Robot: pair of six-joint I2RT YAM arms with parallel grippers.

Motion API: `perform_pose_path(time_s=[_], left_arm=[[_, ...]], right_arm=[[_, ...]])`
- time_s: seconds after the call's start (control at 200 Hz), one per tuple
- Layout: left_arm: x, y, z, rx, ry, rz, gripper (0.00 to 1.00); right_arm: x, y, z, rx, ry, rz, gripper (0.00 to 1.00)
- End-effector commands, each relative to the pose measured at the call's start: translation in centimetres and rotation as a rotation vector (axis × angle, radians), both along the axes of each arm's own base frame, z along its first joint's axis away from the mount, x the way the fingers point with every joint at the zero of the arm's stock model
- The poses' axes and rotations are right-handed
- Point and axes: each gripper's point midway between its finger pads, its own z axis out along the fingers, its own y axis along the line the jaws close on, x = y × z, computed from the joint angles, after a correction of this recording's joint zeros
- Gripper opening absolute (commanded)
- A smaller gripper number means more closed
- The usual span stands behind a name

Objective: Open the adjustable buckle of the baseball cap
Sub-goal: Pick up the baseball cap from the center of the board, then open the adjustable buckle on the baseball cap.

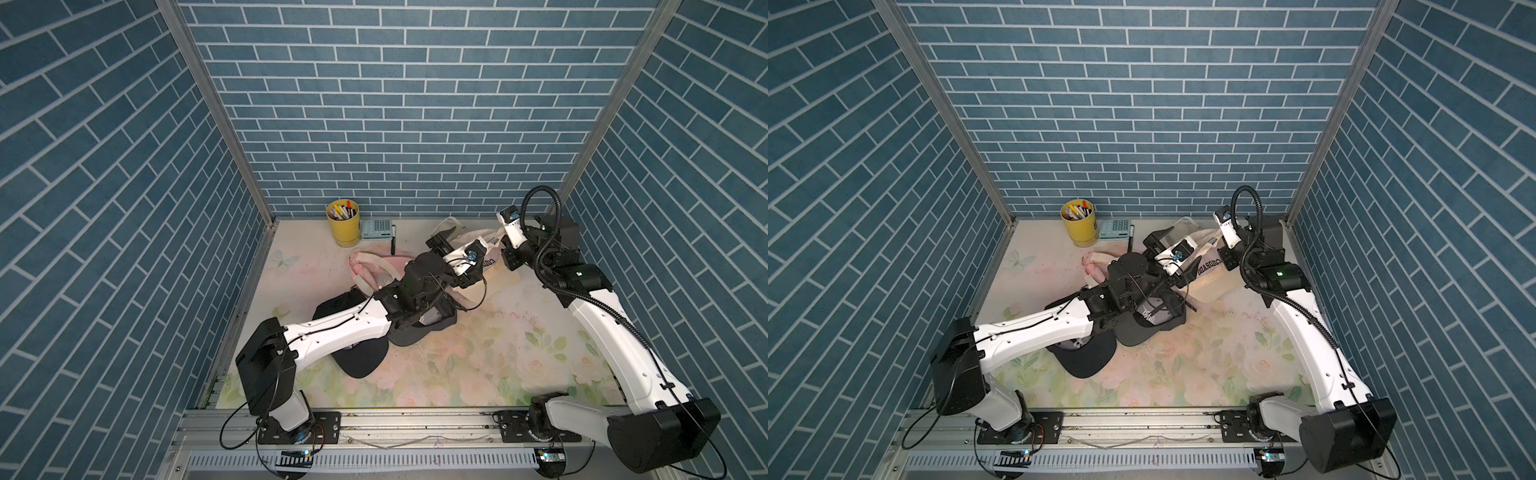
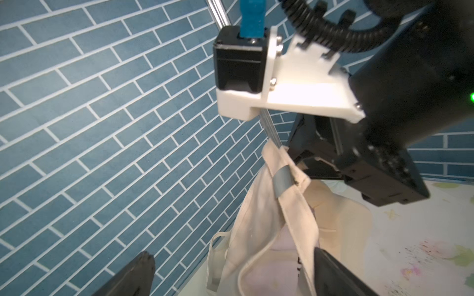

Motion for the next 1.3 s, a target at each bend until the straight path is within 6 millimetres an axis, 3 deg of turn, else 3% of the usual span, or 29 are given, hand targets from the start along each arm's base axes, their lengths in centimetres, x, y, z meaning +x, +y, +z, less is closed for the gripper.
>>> perform_pose_path(time_s=[0.0, 0.16, 0.31, 0.38, 0.485, 0.54, 0.775, 1.295], left_arm=[[0.2, -1.8, 0.8, -0.025, -0.014, -0.046, 1.0], [0.1, -3.8, 0.4, -0.02, 0.004, -0.114, 0.97], [-0.2, -4.0, 0.3, -0.067, 0.068, -0.188, 0.94], [-0.5, -3.4, 1.1, -0.127, 0.106, -0.261, 0.92], [-0.4, -1.7, 2.4, -0.227, 0.202, -0.401, 0.77], [-0.4, -1.1, 2.4, -0.22, 0.231, -0.445, 0.74], [-0.7, -2.1, 1.4, -0.111, 0.273, -0.563, 0.59], [-0.3, -4.3, -0.4, -0.091, 0.379, -0.712, 0.59]], right_arm=[[-0.3, 0.2, 1.7, 0.055, -0.007, -0.007, 0.0], [-0.5, 0.1, 1.7, 0.059, 0.001, -0.011, 0.0], [-0.7, 0.2, 2.0, 0.067, -0.007, -0.006, 0.0], [-0.9, 0.4, 2.0, 0.06, -0.02, 0.013, 0.0], [-1.4, 1.0, 1.8, 0.047, -0.058, 0.07, 0.0], [-1.7, 1.5, 1.7, 0.042, -0.071, 0.114, 0.0], [-2.2, 2.8, 1.2, 0.017, -0.101, 0.219, 0.0], [-3.6, 4.8, 1.1, 0.012, -0.133, 0.379, 0.0]])
